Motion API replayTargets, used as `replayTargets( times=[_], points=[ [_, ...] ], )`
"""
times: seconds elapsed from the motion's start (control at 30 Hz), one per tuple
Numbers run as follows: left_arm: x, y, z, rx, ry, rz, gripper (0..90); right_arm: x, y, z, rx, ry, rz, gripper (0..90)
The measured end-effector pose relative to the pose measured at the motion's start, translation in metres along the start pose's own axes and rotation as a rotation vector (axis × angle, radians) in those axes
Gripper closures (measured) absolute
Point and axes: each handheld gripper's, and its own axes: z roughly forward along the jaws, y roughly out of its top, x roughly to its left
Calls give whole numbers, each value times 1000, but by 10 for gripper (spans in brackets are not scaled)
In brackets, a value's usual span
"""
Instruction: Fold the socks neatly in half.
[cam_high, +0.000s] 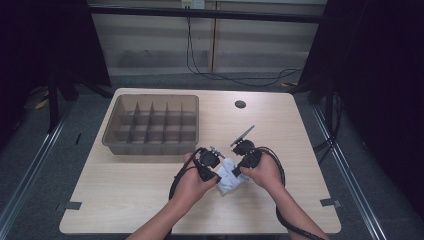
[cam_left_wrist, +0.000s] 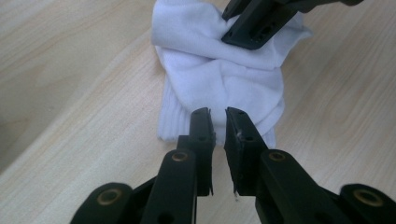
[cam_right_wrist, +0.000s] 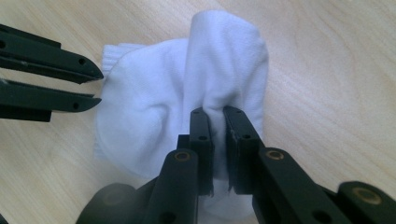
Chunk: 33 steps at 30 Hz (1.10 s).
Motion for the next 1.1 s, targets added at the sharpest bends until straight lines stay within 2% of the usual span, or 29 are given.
replayTargets(
  times=[0.03,0.23,0.37,0.43,0.5,0.67,0.87,1.1],
  points=[
    [0,-1,3,-2,-9,1,801,0,0,0,3,-2,-1,827],
    [0,-3,13,6,0,-7,801,0,1,-4,0,-1,0,828],
    [-1,-2,15,1,7,-17,807,-2,3,-11,-24,-4,1,828],
    [-1,-1,16,-7,11,-17,809,-1,5,-17,-38,2,7,828],
    [-1,-1,18,-14,9,-27,811,-1,7,-23,-52,5,-6,828],
    [-3,0,21,-47,16,-40,811,8,9,-31,-64,15,-10,828],
    [-5,2,24,-62,16,-50,809,14,8,-27,-57,36,-22,826],
    [-3,1,24,-59,7,-52,798,12,5,-16,-45,51,-16,819]
  ],
)
